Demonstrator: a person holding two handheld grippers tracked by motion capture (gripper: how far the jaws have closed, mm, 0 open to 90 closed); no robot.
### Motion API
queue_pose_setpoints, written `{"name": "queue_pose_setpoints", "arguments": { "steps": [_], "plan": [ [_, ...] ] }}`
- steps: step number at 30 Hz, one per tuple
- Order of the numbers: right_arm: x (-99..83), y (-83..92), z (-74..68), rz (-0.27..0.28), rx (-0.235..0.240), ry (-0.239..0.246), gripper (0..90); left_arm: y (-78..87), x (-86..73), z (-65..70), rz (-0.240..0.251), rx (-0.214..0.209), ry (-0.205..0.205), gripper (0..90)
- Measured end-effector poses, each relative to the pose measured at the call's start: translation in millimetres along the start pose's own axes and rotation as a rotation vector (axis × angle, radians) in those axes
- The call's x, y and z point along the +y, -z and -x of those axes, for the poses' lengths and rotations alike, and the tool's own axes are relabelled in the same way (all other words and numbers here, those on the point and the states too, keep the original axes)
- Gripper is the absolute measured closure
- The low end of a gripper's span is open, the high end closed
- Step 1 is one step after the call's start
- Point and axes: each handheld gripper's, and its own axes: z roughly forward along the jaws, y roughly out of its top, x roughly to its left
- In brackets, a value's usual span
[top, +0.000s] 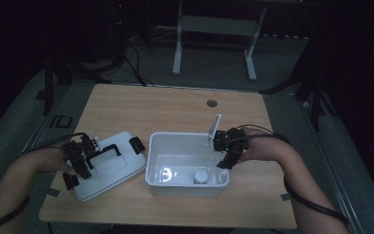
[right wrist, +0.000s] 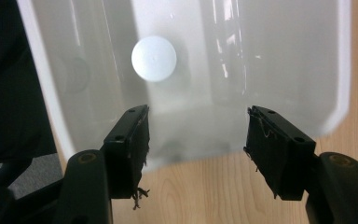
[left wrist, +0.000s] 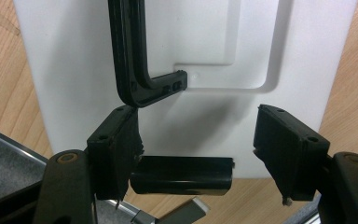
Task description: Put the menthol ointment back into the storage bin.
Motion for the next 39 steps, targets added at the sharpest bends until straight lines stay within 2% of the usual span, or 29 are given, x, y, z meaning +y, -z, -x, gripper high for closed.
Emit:
{"name": "queue_pose_setpoints", "arguments": {
  "steps": [3,6,8,14,19,21,27,28,31,32,34,35,39],
  "plan": [
    [-12.6,3.4,1.5,-0.004,-0.004,-0.016,38.3,0.4,-1.2,-0.4,0.004,-0.001,0.003,31.1],
    [-17.2,3.9,2.2,-0.008,-0.002,-0.024,38.2,0.5,-1.5,-0.6,0.004,0.002,0.003,31.1],
    [-34.0,2.3,2.6,-0.027,0.008,-0.061,37.8,1.4,-2.1,-1.8,0.013,0.004,0.002,31.1],
    [-60.0,-11.5,4.2,-0.065,0.044,-0.132,24.8,1.4,-0.8,-2.5,0.012,0.012,0.001,31.1],
    [-79.6,-27.6,4.5,-0.07,0.06,-0.144,17.6,-1.1,2.5,-5.2,0.017,0.018,0.001,31.2],
    [-86.5,-34.6,3.0,-0.084,0.055,-0.137,17.2,-2.2,4.3,-6.3,0.021,0.026,-0.001,31.3],
    [-101.3,-52.8,1.1,-0.06,0.049,-0.139,15.3,-5.7,9.0,-6.3,0.032,0.044,-0.026,33.1],
    [-103.6,-56.1,0.9,-0.063,0.057,-0.145,15.3,-6.4,10.6,-7.0,0.031,0.059,-0.027,33.1],
    [-109.7,-66.5,-0.2,-0.083,0.066,-0.155,15.4,-8.1,12.6,-8.6,0.029,0.044,-0.023,41.1],
    [-112.6,-71.0,-1.1,-0.09,0.064,-0.157,15.4,-10.6,14.0,-10.8,0.016,0.032,-0.005,42.2],
    [-115.8,-74.9,-1.3,-0.081,0.065,-0.162,15.4,-12.9,15.4,-12.0,0.0,0.035,0.006,48.6],
    [-115.8,-74.9,-1.3,-0.081,0.065,-0.162,15.4,-14.3,16.1,-12.2,-0.008,0.039,0.006,48.6],
    [-121.4,-83.1,-3.1,-0.101,0.06,-0.169,15.4,-14.0,17.6,-11.1,-0.002,0.03,-0.003,59.0]
  ]
}}
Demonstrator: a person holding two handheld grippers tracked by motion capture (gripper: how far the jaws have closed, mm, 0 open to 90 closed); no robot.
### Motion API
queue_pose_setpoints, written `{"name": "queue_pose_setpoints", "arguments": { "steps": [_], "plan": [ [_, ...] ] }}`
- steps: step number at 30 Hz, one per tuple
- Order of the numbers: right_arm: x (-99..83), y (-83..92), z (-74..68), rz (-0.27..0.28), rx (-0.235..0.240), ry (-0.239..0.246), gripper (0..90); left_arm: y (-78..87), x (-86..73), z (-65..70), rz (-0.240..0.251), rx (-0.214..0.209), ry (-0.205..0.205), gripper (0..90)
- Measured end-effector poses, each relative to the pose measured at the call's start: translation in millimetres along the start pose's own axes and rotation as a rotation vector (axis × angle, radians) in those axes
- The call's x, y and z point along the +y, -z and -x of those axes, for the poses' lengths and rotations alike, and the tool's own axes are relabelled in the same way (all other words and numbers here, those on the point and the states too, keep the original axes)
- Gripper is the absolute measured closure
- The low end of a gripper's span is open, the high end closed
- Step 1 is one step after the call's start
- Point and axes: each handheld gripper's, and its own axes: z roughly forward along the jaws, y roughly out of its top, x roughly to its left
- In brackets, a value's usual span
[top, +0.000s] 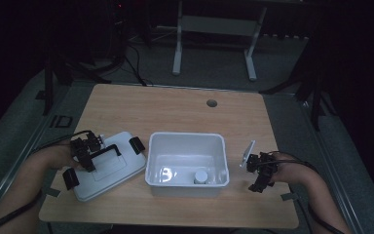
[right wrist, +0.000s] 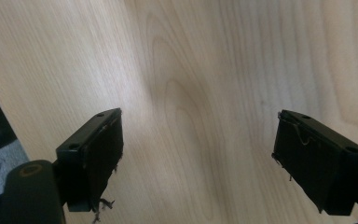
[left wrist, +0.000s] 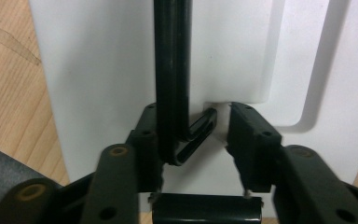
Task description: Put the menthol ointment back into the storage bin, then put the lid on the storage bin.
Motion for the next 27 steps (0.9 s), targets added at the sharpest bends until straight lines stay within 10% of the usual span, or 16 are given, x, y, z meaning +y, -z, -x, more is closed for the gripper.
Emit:
{"name": "queue_pose_setpoints", "arguments": {
  "steps": [7,27],
  "plan": [
    [-2.2,-8.2,0.2,-0.025,-0.002,-0.013,15.7,-1.1,5.2,-1.1,-0.04,-0.061,0.031,82.9],
    [-8.8,-7.4,-0.2,-0.029,-0.001,-0.034,15.7,1.1,0.6,-2.1,-0.006,-0.077,0.007,83.7]
  ]
}}
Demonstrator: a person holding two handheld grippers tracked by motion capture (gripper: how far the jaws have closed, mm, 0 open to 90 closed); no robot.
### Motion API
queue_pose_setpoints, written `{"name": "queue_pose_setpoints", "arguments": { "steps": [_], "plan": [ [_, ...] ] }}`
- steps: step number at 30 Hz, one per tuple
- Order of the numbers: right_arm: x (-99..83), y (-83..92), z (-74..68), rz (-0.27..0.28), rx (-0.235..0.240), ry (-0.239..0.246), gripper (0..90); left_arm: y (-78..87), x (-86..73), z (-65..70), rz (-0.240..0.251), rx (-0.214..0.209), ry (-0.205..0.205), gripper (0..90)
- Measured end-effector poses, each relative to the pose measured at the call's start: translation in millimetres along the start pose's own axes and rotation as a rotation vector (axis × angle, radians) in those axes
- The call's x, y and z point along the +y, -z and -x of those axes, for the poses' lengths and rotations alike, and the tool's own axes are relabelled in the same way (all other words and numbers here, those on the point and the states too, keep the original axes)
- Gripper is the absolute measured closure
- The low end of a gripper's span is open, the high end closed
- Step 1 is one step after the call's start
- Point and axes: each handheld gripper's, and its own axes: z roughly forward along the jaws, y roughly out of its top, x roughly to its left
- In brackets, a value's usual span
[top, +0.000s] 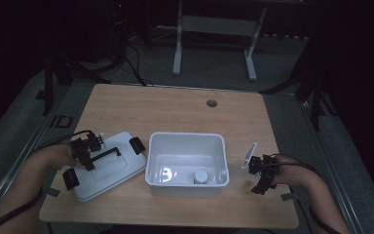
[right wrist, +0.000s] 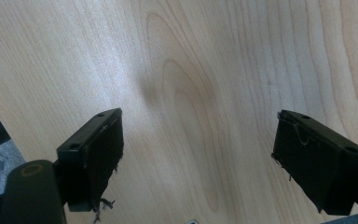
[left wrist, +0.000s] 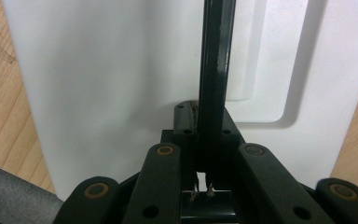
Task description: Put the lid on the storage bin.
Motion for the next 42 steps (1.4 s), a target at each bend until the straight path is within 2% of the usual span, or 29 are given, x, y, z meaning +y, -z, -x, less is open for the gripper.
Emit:
{"name": "queue_pose_setpoints", "arguments": {
  "steps": [6,10,15,16,17,19,22,23,28,35,42],
  "plan": [
    [0.7,2.9,0.9,0.003,-0.003,-0.002,15.7,7.0,-6.5,2.0,0.02,-0.006,-0.014,83.7],
    [3.2,4.9,0.9,0.005,-0.007,0.003,15.7,18.5,-9.8,4.2,0.034,-0.008,-0.027,83.7],
    [5.8,6.8,0.2,0.01,-0.01,0.01,15.7,39.8,-14.8,10.4,0.038,0.007,-0.045,83.7],
    [5.8,6.8,0.2,0.01,-0.01,0.01,15.7,39.8,-14.8,10.4,0.038,0.007,-0.045,83.7],
    [5.7,6.9,0.4,0.01,-0.011,0.01,15.7,47.4,-16.5,13.5,0.035,0.02,-0.054,83.7],
    [5.4,6.9,0.7,0.009,-0.012,0.009,15.7,52.5,-17.5,16.3,0.032,0.031,-0.062,83.7],
    [5.3,6.9,0.6,0.01,-0.006,0.0,15.7,57.5,-18.5,19.2,0.035,0.027,-0.066,83.7],
    [5.1,6.7,0.4,0.009,-0.006,0.0,15.7,61.1,-19.4,21.1,0.037,0.04,-0.07,83.7],
    [5.0,7.8,-0.3,0.003,-0.011,0.002,15.7,72.9,-22.8,22.0,0.05,0.038,-0.071,83.7],
    [5.6,10.2,-0.3,0.009,-0.013,-0.002,15.7,100.2,-30.4,26.4,0.075,0.058,-0.081,83.7],
    [6.0,10.6,-1.6,0.01,-0.013,0.003,15.7,117.6,-35.8,28.8,0.084,0.072,-0.076,83.7]
  ]
}}
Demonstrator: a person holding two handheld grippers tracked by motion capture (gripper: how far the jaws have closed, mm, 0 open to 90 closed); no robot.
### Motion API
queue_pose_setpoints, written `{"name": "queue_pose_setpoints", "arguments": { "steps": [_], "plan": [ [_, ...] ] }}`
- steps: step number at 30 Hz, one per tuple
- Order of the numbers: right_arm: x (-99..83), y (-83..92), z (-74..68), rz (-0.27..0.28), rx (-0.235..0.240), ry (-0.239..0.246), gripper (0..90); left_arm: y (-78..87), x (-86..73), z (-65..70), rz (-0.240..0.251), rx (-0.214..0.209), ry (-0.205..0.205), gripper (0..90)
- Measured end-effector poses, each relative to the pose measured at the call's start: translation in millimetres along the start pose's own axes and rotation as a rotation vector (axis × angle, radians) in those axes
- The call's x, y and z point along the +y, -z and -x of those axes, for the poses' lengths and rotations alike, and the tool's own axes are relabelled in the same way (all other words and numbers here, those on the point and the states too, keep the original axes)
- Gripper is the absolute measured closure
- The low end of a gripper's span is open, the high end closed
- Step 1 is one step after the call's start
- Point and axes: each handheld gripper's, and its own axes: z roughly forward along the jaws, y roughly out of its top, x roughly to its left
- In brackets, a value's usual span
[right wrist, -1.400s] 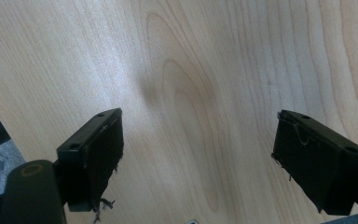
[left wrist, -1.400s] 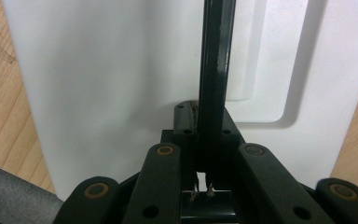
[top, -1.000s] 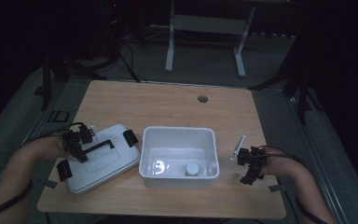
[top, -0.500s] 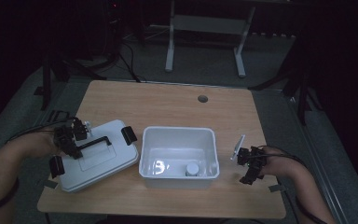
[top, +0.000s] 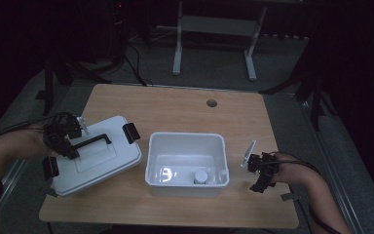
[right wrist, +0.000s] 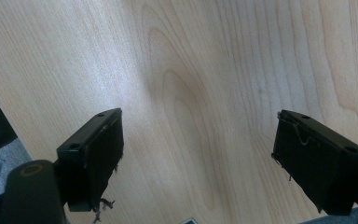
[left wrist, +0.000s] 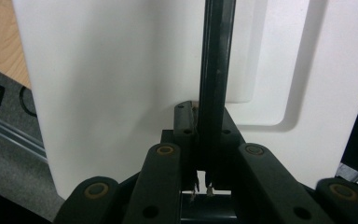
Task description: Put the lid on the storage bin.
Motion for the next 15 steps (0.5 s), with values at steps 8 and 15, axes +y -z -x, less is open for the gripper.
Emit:
{"name": "queue_pose_setpoints", "arguments": {
  "steps": [8,15],
  "plan": [
    [-1.7,0.2,-0.6,-0.002,-0.001,-0.003,15.7,22.9,1.4,1.7,0.022,0.02,-0.008,83.7],
    [-2.3,1.9,-0.4,-0.005,-0.006,0.0,15.7,43.8,19.2,11.5,0.064,0.038,-0.055,83.7]
  ]
}}
